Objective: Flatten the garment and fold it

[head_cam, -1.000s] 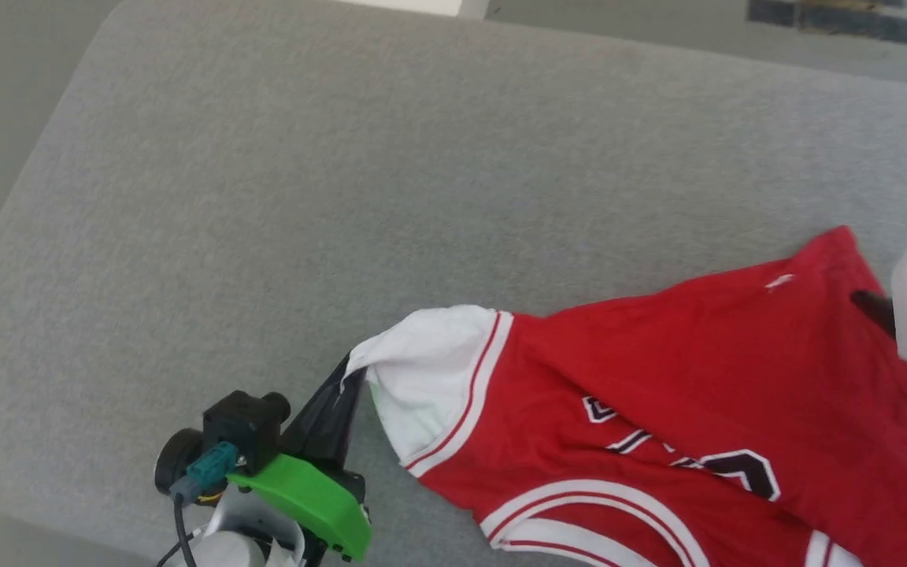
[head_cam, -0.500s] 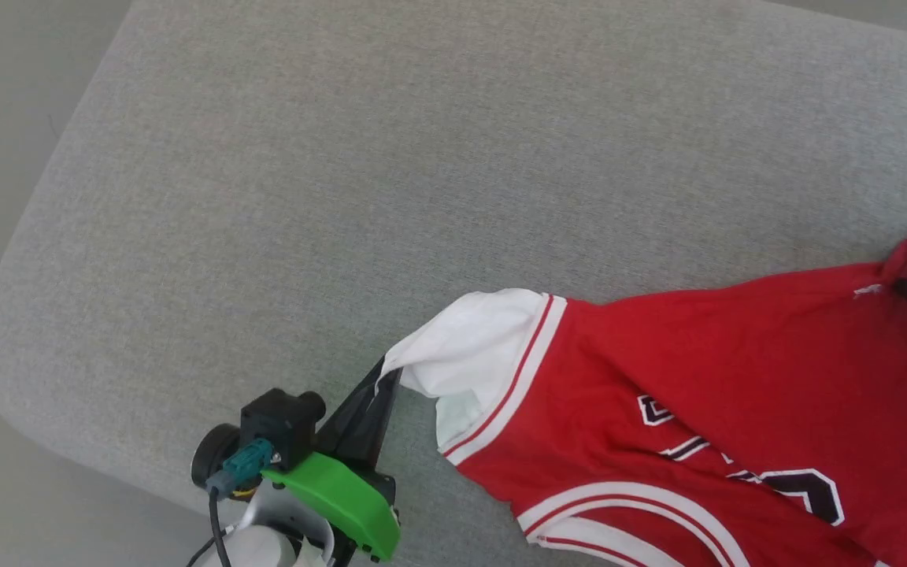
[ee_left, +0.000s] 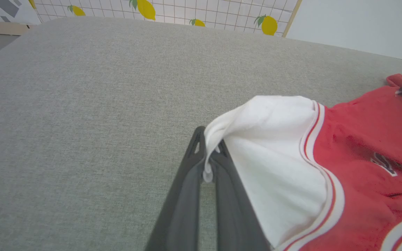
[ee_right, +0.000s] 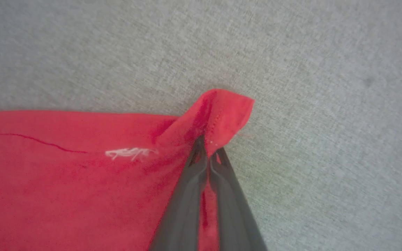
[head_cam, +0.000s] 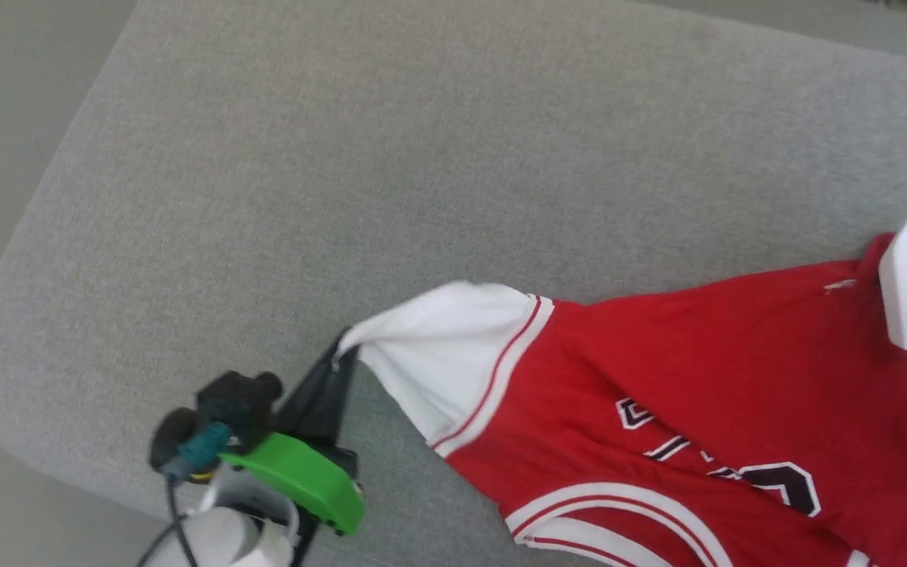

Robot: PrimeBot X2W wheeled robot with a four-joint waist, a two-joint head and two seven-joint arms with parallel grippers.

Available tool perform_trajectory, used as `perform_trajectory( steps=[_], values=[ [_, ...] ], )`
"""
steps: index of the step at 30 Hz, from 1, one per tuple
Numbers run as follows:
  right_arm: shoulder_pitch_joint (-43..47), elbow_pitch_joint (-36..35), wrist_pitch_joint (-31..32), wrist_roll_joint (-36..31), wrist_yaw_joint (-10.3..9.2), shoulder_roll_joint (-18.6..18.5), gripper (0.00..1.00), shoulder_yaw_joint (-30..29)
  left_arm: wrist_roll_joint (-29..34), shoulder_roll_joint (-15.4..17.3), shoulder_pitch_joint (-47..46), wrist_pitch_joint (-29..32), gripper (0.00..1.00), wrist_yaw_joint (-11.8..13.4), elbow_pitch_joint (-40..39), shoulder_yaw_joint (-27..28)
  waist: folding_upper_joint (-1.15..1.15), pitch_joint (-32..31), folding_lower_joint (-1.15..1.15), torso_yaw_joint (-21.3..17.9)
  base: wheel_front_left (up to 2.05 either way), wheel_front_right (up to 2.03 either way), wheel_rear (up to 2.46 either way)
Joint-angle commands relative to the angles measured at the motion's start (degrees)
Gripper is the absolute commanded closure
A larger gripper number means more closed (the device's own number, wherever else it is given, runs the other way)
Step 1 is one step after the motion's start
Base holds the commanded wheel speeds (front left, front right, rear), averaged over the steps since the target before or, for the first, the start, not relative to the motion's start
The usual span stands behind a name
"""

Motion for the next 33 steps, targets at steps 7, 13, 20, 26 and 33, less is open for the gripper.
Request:
perform_trajectory(
  steps=[7,13,20,26,33],
  values=[
    [-1.65,-2.18,-8.58,4.59,-0.09,0.37,1.00,-1.14,-0.05,4.08,-2.26,-0.06,1.00,1.10,-3.44,3.56,0.00,-7.89,0.00,-5.56,0.00,0.00,0.00],
    [-1.67,-8.99,-13.11,8.45,-0.09,0.18,1.00,-1.65,1.32,9.27,-5.65,1.26,1.00,2.24,-9.45,7.90,0.00,-12.32,0.00,-9.29,0.00,0.00,0.00],
    [-1.84,-20.37,-15.69,11.56,-0.09,1.50,1.00,-4.35,2.11,13.43,-10.16,1.19,1.00,4.50,-18.67,14.57,0.00,-15.57,0.00,-13.63,0.00,0.00,0.00],
    [-2.28,-28.60,-15.67,12.75,-0.09,3.16,1.00,-5.91,1.91,16.05,-14.35,3.10,1.00,5.76,-24.77,18.89,0.00,-16.23,0.00,-16.88,0.00,0.00,0.00],
    [-5.08,-33.87,-14.98,12.73,-0.09,5.28,1.00,-7.73,-0.90,20.21,-21.59,9.66,1.00,5.69,-25.78,23.27,0.00,-13.95,0.00,-20.02,0.00,0.00,0.00]
  ],
)
